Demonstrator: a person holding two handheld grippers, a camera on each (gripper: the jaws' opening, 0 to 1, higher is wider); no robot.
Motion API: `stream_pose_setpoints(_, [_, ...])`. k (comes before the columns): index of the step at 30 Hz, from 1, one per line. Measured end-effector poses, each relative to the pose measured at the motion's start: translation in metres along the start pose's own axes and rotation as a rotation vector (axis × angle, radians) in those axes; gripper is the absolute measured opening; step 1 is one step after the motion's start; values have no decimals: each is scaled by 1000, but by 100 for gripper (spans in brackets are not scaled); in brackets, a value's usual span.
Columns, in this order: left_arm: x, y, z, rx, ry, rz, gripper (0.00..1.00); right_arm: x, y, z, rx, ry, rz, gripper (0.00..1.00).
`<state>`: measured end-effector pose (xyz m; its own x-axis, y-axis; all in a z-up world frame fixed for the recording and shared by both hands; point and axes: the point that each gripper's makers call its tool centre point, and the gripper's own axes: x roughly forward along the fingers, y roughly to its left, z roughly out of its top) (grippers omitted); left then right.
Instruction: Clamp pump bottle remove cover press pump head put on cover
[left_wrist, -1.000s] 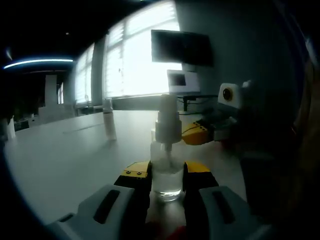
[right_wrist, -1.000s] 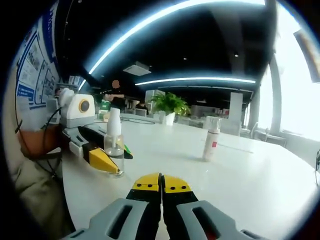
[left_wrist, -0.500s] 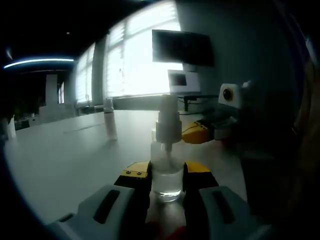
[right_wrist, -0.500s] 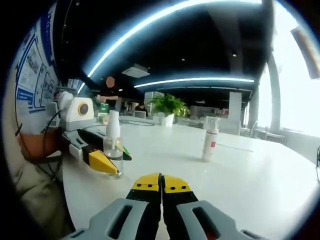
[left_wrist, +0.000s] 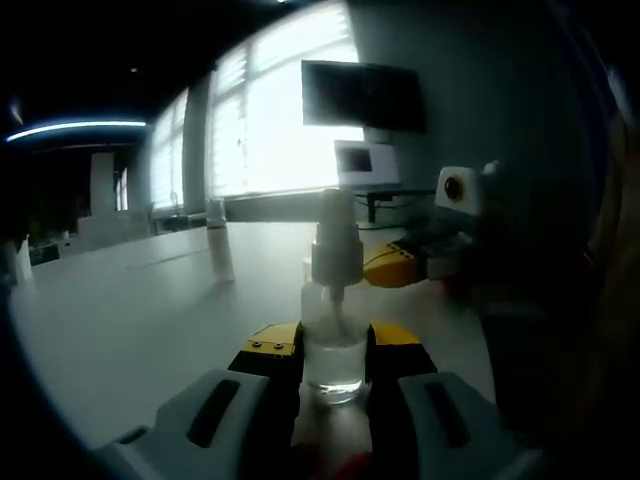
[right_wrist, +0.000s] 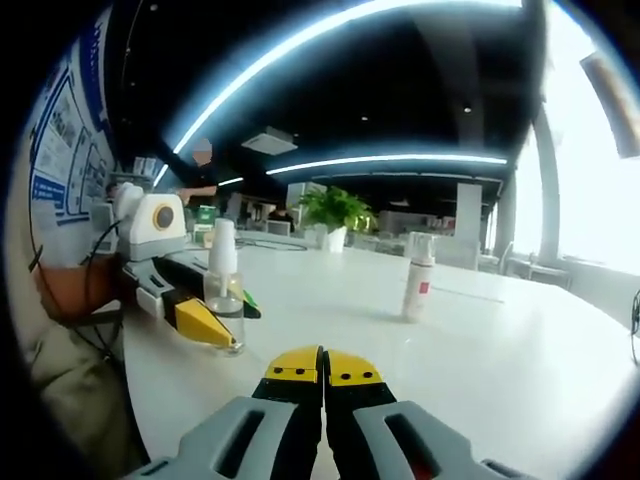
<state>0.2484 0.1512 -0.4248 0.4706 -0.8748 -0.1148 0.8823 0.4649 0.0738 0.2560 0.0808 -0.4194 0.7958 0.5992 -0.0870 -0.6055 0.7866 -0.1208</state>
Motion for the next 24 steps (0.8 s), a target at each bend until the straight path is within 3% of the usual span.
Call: stream_pose_setpoints(24, [1,3,-1,-1,-1,0,16,2,2,-1,-9,25,-3,0])
